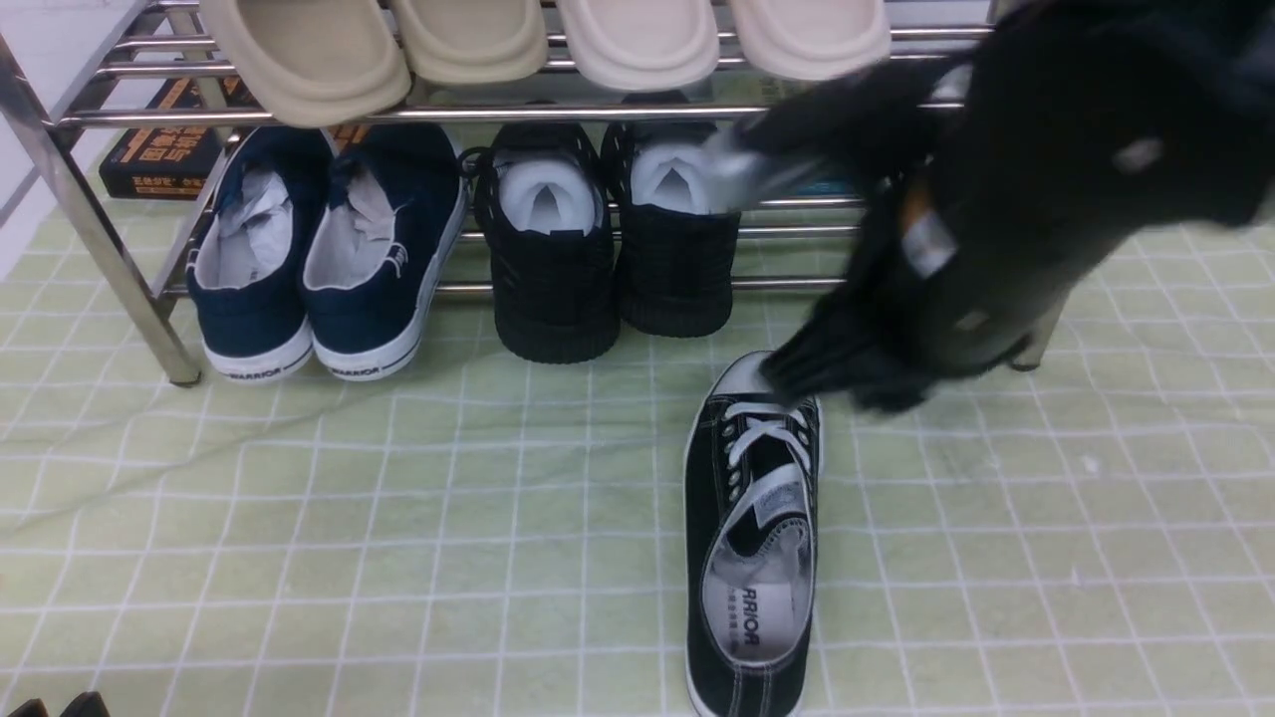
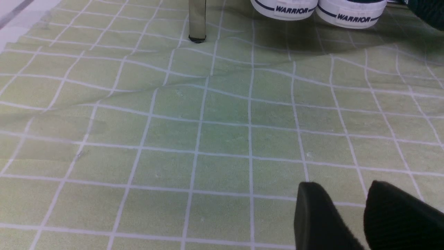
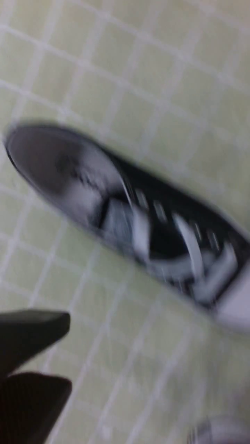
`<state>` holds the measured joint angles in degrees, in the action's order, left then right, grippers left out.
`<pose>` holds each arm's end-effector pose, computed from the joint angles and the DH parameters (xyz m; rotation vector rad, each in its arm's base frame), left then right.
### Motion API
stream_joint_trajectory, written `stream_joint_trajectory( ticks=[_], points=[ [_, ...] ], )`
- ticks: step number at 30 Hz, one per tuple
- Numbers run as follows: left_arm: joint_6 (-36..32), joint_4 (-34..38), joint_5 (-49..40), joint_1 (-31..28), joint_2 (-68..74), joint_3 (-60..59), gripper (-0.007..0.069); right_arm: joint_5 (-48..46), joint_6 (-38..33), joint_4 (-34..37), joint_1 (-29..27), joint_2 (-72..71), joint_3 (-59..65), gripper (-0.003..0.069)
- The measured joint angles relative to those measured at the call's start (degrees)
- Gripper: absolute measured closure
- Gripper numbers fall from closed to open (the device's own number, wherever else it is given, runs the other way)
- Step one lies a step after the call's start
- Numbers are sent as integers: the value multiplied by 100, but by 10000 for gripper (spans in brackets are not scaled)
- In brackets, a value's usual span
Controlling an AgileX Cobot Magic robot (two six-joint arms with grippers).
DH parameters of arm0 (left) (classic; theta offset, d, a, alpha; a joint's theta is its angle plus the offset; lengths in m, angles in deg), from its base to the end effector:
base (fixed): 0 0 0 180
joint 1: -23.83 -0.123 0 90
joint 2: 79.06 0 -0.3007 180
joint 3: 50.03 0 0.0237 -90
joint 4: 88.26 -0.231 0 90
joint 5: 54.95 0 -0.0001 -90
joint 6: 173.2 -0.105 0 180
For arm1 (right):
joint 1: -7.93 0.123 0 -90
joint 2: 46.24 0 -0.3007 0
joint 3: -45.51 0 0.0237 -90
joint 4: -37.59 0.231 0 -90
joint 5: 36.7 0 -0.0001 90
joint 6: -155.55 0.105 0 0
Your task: Take the shoes off the shelf with your hand from the green coffee tablecloth.
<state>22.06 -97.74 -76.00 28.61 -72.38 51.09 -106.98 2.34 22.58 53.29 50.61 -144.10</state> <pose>0.0308 0.0037 0.1699 -0.0674 1.8551 -0.0807 0.2328 0.1993 0.3627 -0.4834 2.6286 0.0258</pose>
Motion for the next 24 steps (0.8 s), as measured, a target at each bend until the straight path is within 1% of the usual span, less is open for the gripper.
stream_joint_trajectory(
  ticks=[1, 2, 3, 4, 5, 6, 7, 10, 12, 13, 15, 16, 18, 19, 21, 22, 23, 24],
  points=[
    [0, 0, 0, 0, 0, 0, 383, -18, 31, -44, -218, -49, -5, 559],
    [0, 0, 0, 0, 0, 0, 383, -18, 45, -45, -374, -58, -5, 603],
    [0, -5, 0, 0, 0, 0, 383, 34, 70, -38, -574, -31, -5, 645],
    [0, -5, 0, 0, 0, 0, 383, 122, 76, -14, -773, 4, -5, 662],
    [0, -5, 0, 0, 0, 0, 383, 279, 76, 12, -967, 63, -5, 671],
    [0, -5, 0, 0, 0, 0, 383, 355, 78, 21, -1004, 77, -5, 671],
    [0, -5, 0, 0, 0, 0, 383, 653, 78, 77, -1249, 180, -5, 671],
    [0, -5, 0, 0, 0, 0, 383, 1274, 55, 153, -1673, 434, -5, 653],
    [0, -5, 0, 0, 0, 0, 383, 1604, -9, 153, -1886, 607, -5, 622],
    [0, -5, 0, 0, 0, 0, 383, 1637, -22, 153, -1922, 640, -5, 617],
    [0, -5, 0, 0, 0, 0, 383, 2011, -66, 153, -2097, 874, -5, 543],
    [0, -5, 0, 0, 0, 0, 383, 2039, -66, 153, -2097, 874, -5, 537],
    [0, -5, 0, 0, 0, 0, 383, 2421, -73, 153, -2181, 1120, -5, 437],
    [0, -5, 0, 0, 0, 0, 383, 2548, -73, 153, -2181, 1186, -5, 416],
    [0, -5, 0, 0, 0, 0, 383, 2884, -73, 124, -2186, 1330, -5, 347],
    [0, -5, 0, 0, 0, 0, 383, 2916, -73, 113, -2186, 1357, -5, 342],
    [0, -5, 0, 0, 0, 0, 383, 3176, -73, 51, -2186, 1461, -5, 307],
    [0, -5, 0, 0, 0, 0, 383, 3333, -73, -20, -2186, 1525, -5, 293]
  ],
)
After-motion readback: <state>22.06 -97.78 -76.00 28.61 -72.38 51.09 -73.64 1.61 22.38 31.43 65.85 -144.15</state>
